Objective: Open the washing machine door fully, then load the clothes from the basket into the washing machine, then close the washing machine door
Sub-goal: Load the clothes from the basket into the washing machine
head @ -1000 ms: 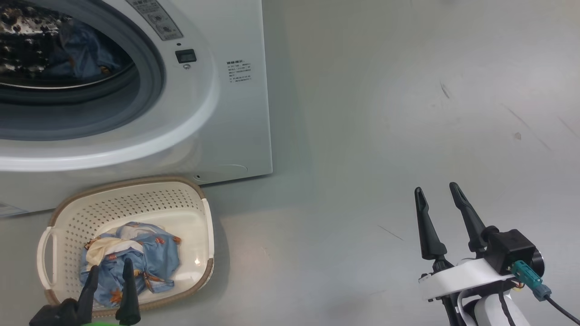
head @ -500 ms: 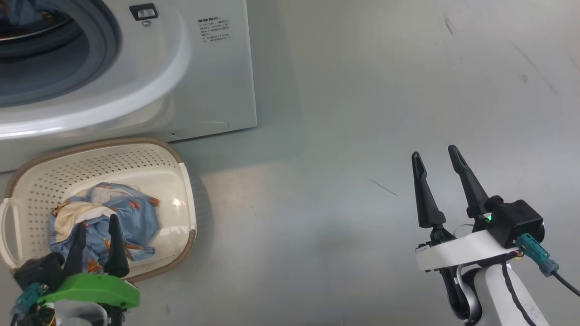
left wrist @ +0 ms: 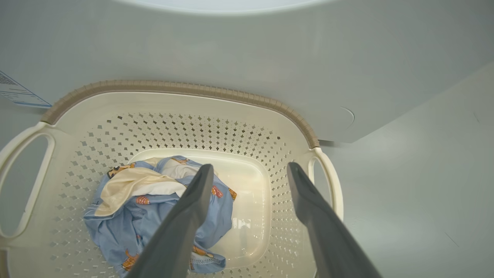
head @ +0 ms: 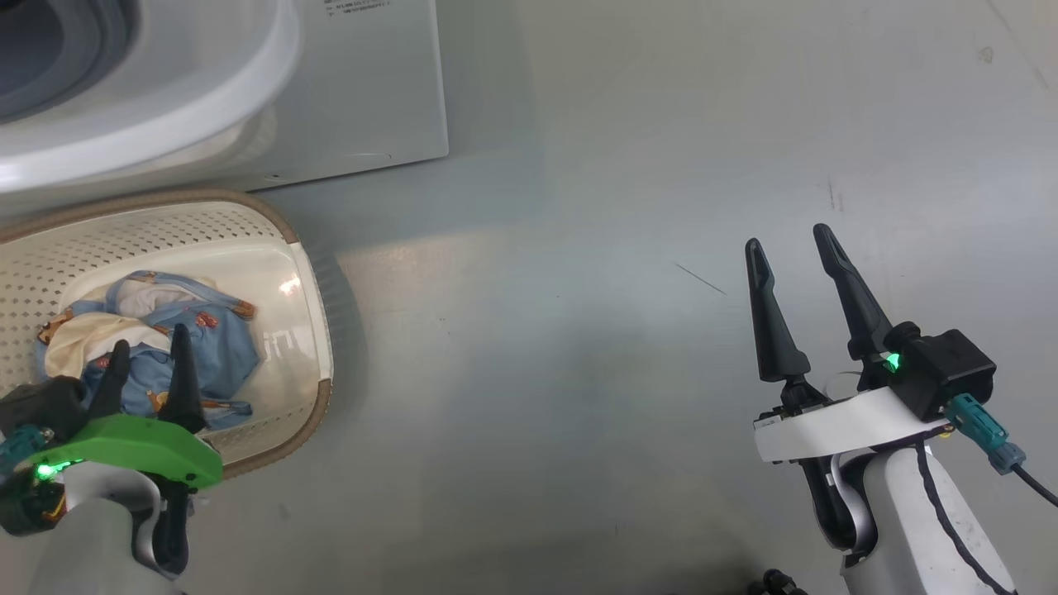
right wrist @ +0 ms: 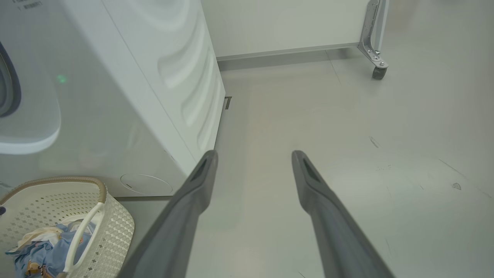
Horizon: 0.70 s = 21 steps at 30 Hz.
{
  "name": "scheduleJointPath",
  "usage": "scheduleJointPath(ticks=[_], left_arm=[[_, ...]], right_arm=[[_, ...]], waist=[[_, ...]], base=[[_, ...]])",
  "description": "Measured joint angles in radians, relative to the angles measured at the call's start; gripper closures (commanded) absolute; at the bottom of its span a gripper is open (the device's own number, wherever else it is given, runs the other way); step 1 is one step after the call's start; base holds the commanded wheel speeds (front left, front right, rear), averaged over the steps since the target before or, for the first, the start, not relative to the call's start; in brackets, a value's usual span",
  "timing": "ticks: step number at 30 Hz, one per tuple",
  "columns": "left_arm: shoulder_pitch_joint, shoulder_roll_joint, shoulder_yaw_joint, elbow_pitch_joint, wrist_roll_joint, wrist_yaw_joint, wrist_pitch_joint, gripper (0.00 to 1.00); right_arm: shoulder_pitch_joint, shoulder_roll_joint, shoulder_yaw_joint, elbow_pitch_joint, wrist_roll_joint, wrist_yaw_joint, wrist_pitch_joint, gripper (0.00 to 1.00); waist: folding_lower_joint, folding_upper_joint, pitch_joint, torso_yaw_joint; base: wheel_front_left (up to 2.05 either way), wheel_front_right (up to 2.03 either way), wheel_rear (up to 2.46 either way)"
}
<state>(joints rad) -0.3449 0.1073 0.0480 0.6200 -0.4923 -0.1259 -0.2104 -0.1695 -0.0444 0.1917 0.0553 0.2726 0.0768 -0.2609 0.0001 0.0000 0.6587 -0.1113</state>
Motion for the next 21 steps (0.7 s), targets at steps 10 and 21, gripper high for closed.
scheduleJointPath(ticks=[10, 21], left_arm=[[-0.121, 0.045, 0.011, 0.095, 0.002, 0.013, 0.064, 0.0], [-0.228, 0.079, 0.014, 0.208, 0.007, 0.048, 0.152, 0.0]], right_arm=[[-0.016, -0.001, 0.01, -0.002, 0.0, 0.0, 0.0, 0.0], [-0.054, -0.001, 0.01, -0.017, 0.0, 0.0, 0.0, 0.0]], waist=[[0.0, 0.0, 0.091, 0.002], [0.0, 0.0, 0.208, 0.0]], base=[[0.0, 0.0, 0.0], [0.0, 0.0, 0.0]])
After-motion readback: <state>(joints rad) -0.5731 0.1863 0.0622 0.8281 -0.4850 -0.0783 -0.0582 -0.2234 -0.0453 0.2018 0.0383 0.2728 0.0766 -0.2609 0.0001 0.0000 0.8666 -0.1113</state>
